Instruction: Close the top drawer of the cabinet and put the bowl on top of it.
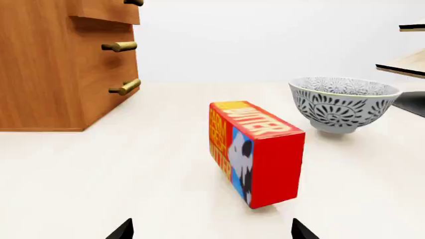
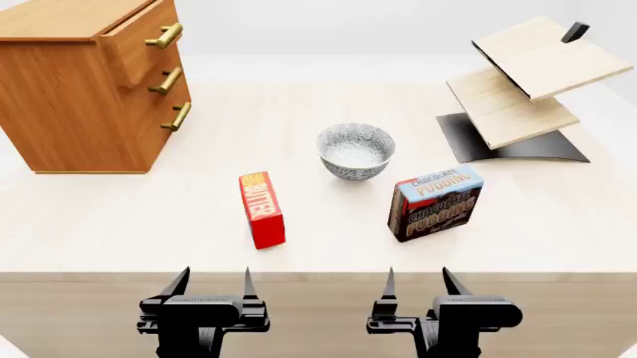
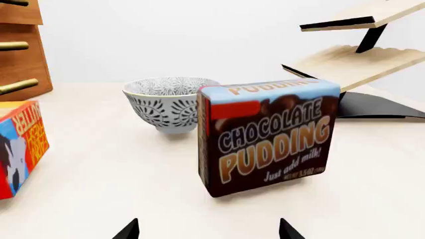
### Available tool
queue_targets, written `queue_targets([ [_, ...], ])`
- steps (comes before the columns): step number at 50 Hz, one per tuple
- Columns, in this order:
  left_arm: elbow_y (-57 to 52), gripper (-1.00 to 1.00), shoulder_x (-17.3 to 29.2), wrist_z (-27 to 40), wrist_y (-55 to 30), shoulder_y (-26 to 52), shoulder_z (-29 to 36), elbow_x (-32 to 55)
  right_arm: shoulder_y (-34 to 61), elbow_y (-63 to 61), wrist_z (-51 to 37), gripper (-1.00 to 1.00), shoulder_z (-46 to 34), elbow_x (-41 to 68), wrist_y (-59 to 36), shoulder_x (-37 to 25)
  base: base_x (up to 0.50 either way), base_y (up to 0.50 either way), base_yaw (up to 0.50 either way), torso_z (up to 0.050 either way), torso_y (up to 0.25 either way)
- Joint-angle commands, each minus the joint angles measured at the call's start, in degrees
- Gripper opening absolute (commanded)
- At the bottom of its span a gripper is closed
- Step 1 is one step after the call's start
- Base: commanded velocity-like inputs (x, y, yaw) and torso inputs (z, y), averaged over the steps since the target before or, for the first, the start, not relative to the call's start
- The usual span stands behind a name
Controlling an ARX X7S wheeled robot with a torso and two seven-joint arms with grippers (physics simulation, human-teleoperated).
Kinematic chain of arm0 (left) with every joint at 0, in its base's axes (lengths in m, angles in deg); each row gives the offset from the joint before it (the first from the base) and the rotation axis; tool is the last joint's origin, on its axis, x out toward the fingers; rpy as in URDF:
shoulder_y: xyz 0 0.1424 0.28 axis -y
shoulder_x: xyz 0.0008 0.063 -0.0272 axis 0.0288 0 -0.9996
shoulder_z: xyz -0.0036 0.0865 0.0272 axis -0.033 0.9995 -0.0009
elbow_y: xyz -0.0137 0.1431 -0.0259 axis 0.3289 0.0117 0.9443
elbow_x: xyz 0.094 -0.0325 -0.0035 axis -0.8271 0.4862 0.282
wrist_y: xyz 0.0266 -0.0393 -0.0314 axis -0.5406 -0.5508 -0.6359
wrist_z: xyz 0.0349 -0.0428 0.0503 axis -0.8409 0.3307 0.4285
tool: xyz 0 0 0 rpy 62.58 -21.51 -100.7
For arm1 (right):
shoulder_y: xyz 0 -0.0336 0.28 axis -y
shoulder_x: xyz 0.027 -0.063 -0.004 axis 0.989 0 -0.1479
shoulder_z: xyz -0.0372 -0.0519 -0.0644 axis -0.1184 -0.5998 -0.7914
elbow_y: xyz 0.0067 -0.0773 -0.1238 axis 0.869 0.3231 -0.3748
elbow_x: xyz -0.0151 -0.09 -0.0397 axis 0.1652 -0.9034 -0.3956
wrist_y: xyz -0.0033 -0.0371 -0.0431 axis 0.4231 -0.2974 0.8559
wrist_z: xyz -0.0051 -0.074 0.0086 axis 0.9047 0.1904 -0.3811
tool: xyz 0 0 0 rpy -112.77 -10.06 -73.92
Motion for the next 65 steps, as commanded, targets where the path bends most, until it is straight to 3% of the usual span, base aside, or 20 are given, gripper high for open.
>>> queue_targets([
  [1,-1.0,1.00,0.9,0.9,-0.5,-0.3,1.0,1.3,-0.5,-2.3,-0.5,1.00,-1.2,1.2,-1.5,-1.0,0.00,0.00,0.00,0.000,0.000],
  [26,-5.6,1.00,4.2,4.2,-1.6,-0.7,4.1,4.9,-0.3,-8.0,-3.9,1.00,-3.1,5.7,-5.2,-4.2,0.00,0.00,0.00,0.000,0.000],
  [27,9.3,1.00,2.1,4.9,-2.2,2.1,3.4,0.3,3.4,15.3,-4.7,1.00,-6.6,-0.7,6.8,-2.0,0.00,0.00,0.00,0.000,0.000],
  [28,0.7,1.00,2.7,3.1,0.3,0.2,3.1,2.7,0.3,6.7,-4.1,1.00,-4.1,3.4,0.7,-3.4,0.00,0.00,0.00,0.000,0.000],
  [29,-0.3,1.00,2.8,3.3,-0.3,0.1,3.2,2.9,0.1,0.1,-4.2,1.00,-4.2,3.5,0.2,-3.5,0.00,0.00,0.00,0.000,0.000],
  [52,-0.1,1.00,4.6,5.4,0.2,0.2,5.6,4.5,0.1,-1.0,-5.9,1.00,-6.2,5.2,-0.5,-5.1,0.00,0.00,0.00,0.000,0.000],
  [57,-8.3,1.00,5.8,6.0,0.2,-1.6,5.9,4.3,-1.5,-13.3,-6.6,1.00,-5.2,7.9,-5.1,-6.1,0.00,0.00,0.00,0.000,0.000],
  [65,-39.8,1.00,9.9,7.2,-3.5,-7.9,4.4,3.3,-4.7,-44.0,-9.7,1.00,-1.1,12.5,-14.8,-9.8,0.00,0.00,0.00,0.000,0.000],
])
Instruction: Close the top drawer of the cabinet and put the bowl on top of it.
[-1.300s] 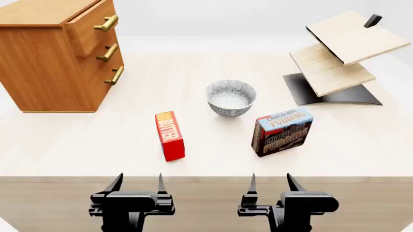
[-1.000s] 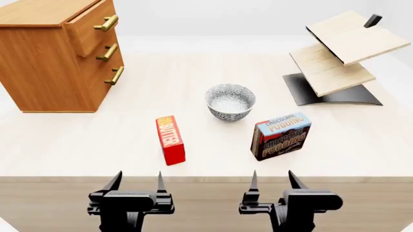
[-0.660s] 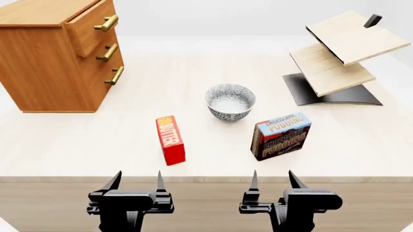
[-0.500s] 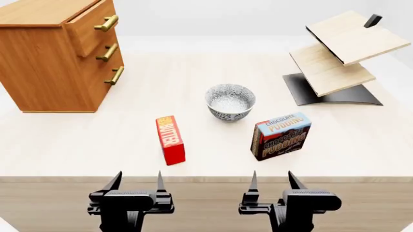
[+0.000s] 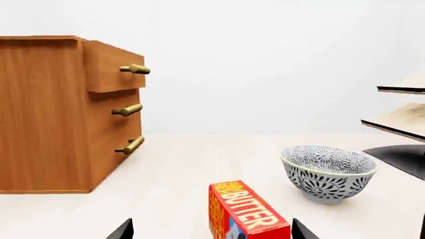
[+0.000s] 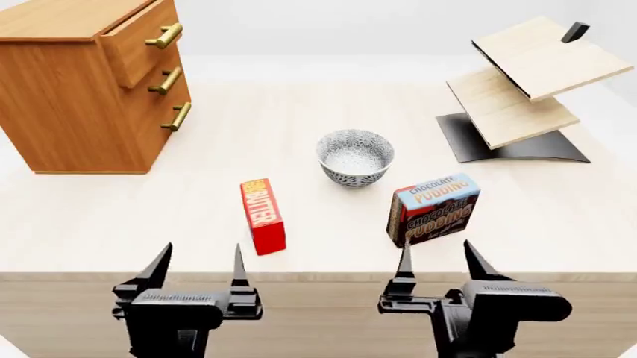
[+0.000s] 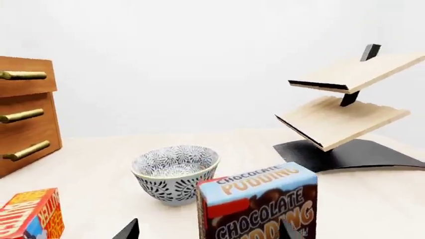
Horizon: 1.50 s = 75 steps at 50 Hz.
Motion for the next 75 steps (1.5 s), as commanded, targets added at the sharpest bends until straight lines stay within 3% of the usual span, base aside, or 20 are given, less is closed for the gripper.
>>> queue_targets([
  [1,-30.9,1.00,3.7,0.1,-1.3,-6.6,-2.0,-2.8,-3.3,-31.7,-2.7,1.00,5.7,4.3,-9.5,-3.2,0.00,0.00,0.00,0.000,0.000],
  [5,-39.9,1.00,4.9,0.7,1.1,-9.2,-4.3,-2.1,-4.5,-41.5,-4.9,1.00,10.2,7.7,-10.3,-6.0,0.00,0.00,0.00,0.000,0.000],
  [8,-44.0,1.00,5.5,1.0,3.5,-10.7,-5.7,-2.5,-7.3,-41.6,-30.2,1.00,2.0,13.1,5.0,-31.8,0.00,0.00,0.00,0.000,0.000],
  [10,-45.0,1.00,5.9,1.4,6.1,-11.7,-6.5,-2.9,-8.4,-41.6,-44.6,1.00,-4.2,9.8,16.1,-47.3,0.00,0.00,0.00,0.000,0.000],
  [12,-45.0,1.00,6.2,2.2,6.8,-12.2,-7.1,-2.8,-6.6,-41.6,-53.9,1.00,-10.1,8.7,22.0,-55.9,0.00,0.00,0.00,0.000,0.000],
  [15,-44.3,1.00,6.5,2.9,7.3,-12.3,-7.4,-2.7,-2.8,-41.6,-60.7,1.00,-16.3,7.1,23.6,-61.8,0.00,0.00,0.00,0.000,0.000],
  [19,-40.5,1.00,6.4,3.0,10.4,-12.5,-7.2,-2.8,0.9,-40.9,-59.6,1.00,-20.3,7.7,22.6,-60.7,0.00,0.00,0.00,0.000,0.000],
  [27,-43.2,1.00,6.7,3.6,6.8,-11.9,-6.8,-2.9,2.8,-40.1,-57.3,1.00,-22.5,8.3,20.7,-58.8,0.00,0.37,0.00,0.000,0.000],
  [55,-44.9,1.00,13.2,10.5,3.2,-9.7,-3.4,-1.6,4.1,-38.2,-55.0,1.00,-24.0,10.2,21.6,-57.6,0.00,0.50,0.00,0.000,0.000],
  [75,-44.3,1.00,13.9,11.5,3.2,-9.3,-2.2,-1.2,4.5,-37.8,-53.9,1.00,-24.9,10.4,21.7,-57.1,0.00,0.50,0.00,0.000,0.000],
])
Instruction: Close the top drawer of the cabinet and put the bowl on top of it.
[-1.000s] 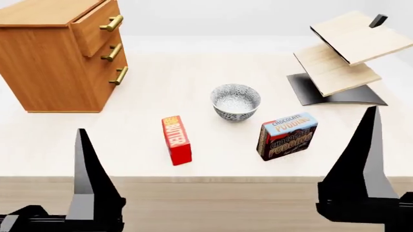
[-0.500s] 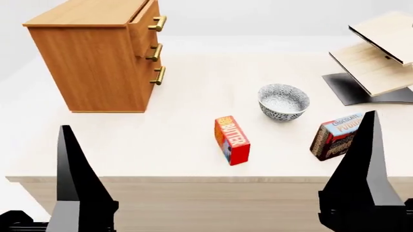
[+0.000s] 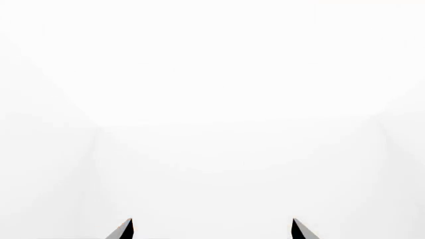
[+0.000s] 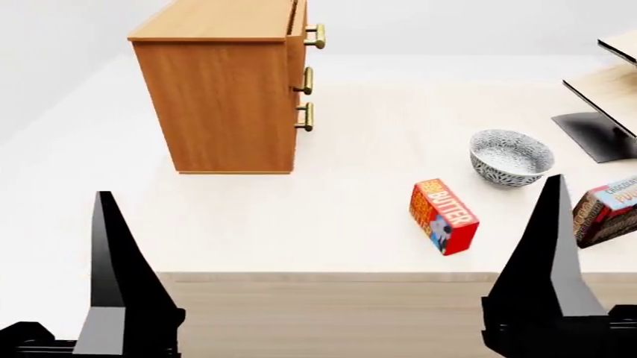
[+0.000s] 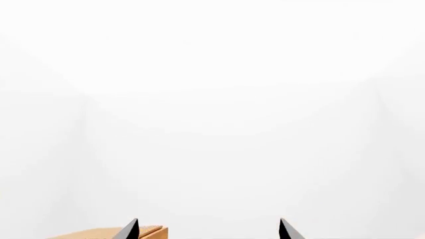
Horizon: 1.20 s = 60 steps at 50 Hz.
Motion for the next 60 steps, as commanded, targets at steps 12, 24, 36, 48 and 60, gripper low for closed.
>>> queue_targets([
  [12,1.0,1.00,0.2,0.4,-0.1,0.4,0.5,-1.2,0.3,1.8,1.8,1.00,-0.3,-1.4,1.0,1.2,0.00,0.50,0.00,0.000,0.000],
  [24,1.6,1.00,0.6,0.8,0.7,0.2,0.9,-1.3,0.8,2.2,1.4,1.00,-0.5,-0.5,-0.2,1.5,0.00,0.29,0.00,0.000,0.000],
  [36,1.3,1.00,1.0,1.1,0.4,0.3,1.2,-1.2,-0.1,2.0,2.1,1.00,-0.6,-2.5,2.4,1.2,0.07,-0.01,0.00,0.000,0.000],
  [48,2.5,1.00,1.3,1.3,1.8,0.1,1.4,-1.2,0.6,2.3,3.0,1.00,-1.2,-1.9,1.8,1.5,0.50,-0.15,0.00,0.000,0.000],
  [60,1.9,1.00,1.5,1.6,0.8,0.4,1.6,-1.1,0.8,2.5,3.3,1.00,-1.5,-1.7,1.2,1.6,0.50,-0.17,0.00,0.000,0.000],
])
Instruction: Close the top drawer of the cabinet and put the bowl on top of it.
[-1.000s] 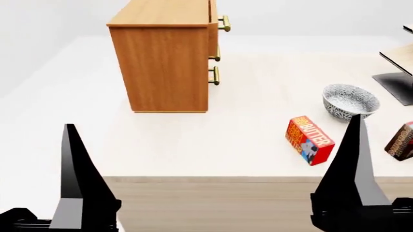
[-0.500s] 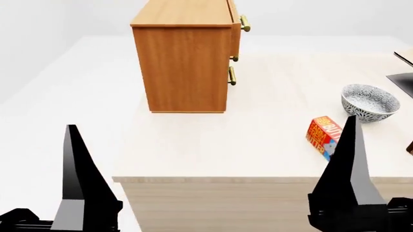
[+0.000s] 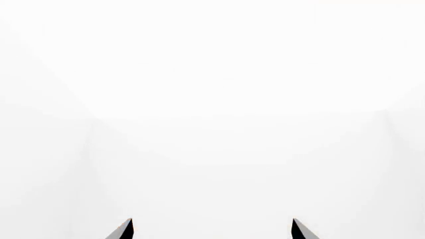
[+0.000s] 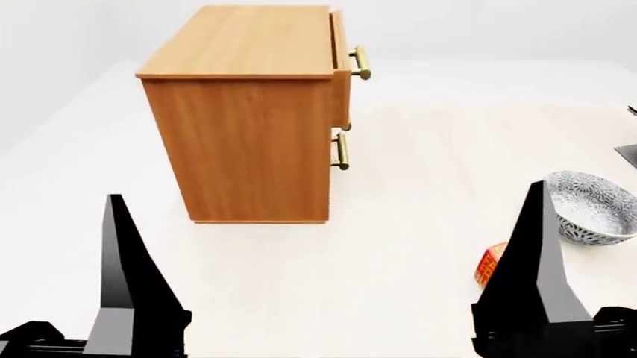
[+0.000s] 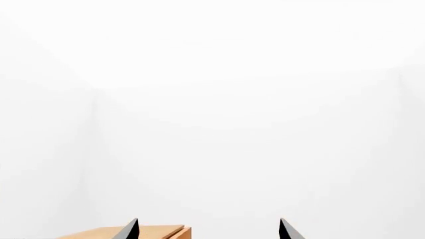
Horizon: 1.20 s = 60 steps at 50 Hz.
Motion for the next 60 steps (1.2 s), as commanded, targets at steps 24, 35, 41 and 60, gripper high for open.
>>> queue_targets([
  [24,1.0,1.00,-0.1,-0.1,-0.5,0.5,0.0,-1.1,0.2,1.8,1.8,1.00,-0.3,-3.0,-0.1,1.1,0.50,-0.09,0.00,0.000,0.001],
  [35,1.2,1.00,0.1,0.2,-0.6,0.8,0.2,-1.0,0.2,2.2,2.0,1.00,-0.4,-3.0,0.1,1.3,0.50,-0.02,0.00,0.000,0.000],
  [41,1.3,1.00,0.2,0.3,-0.5,0.9,0.4,-1.0,0.2,2.2,2.1,1.00,-0.4,-2.9,0.2,1.3,0.50,-0.02,0.00,0.000,0.000],
  [60,1.5,1.00,0.7,0.5,-0.7,1.2,0.9,-0.7,6.9,5.6,6.0,1.00,-0.5,10.0,-4.7,2.2,0.23,-0.01,0.00,0.000,0.000],
])
